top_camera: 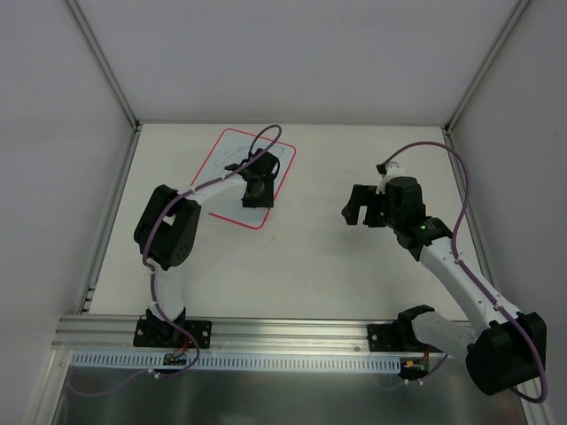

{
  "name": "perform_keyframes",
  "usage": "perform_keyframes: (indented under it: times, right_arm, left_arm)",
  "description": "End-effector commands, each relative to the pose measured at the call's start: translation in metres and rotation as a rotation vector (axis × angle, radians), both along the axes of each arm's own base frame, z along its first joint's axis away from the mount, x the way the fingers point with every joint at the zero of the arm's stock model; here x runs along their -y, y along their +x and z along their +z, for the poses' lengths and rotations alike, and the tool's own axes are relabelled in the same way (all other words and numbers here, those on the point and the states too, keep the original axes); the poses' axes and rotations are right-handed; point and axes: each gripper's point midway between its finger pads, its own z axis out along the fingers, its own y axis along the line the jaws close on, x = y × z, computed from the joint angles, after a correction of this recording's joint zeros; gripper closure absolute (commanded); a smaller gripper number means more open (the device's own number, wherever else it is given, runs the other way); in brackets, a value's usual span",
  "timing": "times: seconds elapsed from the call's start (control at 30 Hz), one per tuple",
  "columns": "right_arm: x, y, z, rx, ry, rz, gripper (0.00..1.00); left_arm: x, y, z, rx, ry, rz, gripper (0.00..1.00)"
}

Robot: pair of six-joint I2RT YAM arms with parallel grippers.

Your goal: Erase the whiteboard

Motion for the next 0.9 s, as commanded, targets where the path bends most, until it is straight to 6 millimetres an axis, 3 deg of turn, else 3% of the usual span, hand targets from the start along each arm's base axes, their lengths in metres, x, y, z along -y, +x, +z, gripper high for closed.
perform_keyframes:
  times: [0.0, 0.33, 0.47, 0.73, 0.87]
  right_arm:
    - [-0.006, 0.008, 0.021, 0.061, 0.032, 0.007, 0.01]
    - [-0.001, 0.005, 0.016, 0.060, 0.022, -0.009, 0.01]
    - [0.000, 0.004, 0.014, 0.059, 0.020, -0.015, 0.01]
    - [0.004, 0.003, 0.011, 0.059, 0.010, -0.035, 0.01]
    - [0.005, 0.003, 0.011, 0.058, 0.009, -0.038, 0.01]
  left_arm:
    - [-0.003, -0.005, -0.010, -0.031, 0.037, -0.027, 0.57]
    - [0.024, -0.042, -0.049, -0.195, -0.044, -0.065, 0.63]
    - [0.043, -0.058, -0.057, -0.231, -0.059, -0.103, 0.74]
    - [0.112, -0.108, -0.065, -0.328, -0.139, -0.256, 0.80]
    - [0.149, -0.127, -0.056, -0.314, -0.163, -0.394, 0.83]
